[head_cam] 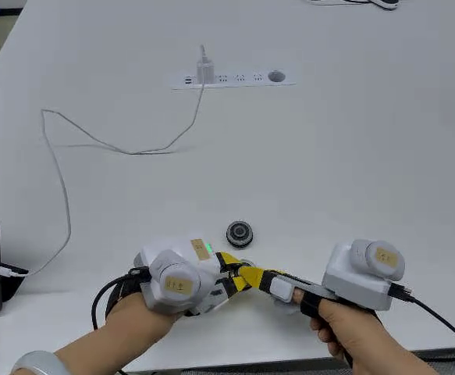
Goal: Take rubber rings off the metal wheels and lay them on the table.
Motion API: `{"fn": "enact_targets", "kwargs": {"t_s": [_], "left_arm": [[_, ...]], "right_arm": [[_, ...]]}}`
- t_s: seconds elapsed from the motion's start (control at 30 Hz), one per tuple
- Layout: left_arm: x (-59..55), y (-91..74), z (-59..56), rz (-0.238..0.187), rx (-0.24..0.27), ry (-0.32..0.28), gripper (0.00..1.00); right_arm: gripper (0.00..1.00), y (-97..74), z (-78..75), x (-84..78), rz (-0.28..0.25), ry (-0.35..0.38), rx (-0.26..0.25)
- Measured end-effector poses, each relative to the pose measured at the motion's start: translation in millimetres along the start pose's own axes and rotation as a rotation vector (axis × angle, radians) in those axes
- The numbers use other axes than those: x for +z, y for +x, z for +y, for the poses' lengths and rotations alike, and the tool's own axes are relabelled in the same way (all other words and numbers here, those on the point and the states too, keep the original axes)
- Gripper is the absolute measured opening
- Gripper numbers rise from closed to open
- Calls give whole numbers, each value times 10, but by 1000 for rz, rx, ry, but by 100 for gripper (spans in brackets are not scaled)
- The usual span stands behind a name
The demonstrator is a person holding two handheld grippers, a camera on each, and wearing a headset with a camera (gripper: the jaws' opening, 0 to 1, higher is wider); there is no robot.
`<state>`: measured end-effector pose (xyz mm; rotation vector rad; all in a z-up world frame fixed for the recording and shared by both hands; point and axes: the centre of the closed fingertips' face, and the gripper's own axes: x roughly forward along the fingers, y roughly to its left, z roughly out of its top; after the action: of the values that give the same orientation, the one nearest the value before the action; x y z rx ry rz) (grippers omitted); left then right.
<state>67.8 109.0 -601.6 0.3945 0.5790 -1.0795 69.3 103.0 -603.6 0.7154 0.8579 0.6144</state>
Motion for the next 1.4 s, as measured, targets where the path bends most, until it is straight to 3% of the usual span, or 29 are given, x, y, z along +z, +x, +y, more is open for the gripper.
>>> {"fn": "enact_targets", "kwargs": {"t_s": [0.5,0.73,1.03,1.4], "left_arm": [[-21,-1,1,-3,0,-2,13],[-33,-3,2,-4,0,-3,13],[-39,-2,-1,-8,-1,-6,13],[-42,-6,-1,-12,-1,-12,13]], "right_arm": [[20,-36,3,21,4,-23,9],[17,-21,-26,10,18,-36,-2],[5,-29,-106,14,29,-71,-29],[3,-28,-110,28,39,-77,-37]]}}
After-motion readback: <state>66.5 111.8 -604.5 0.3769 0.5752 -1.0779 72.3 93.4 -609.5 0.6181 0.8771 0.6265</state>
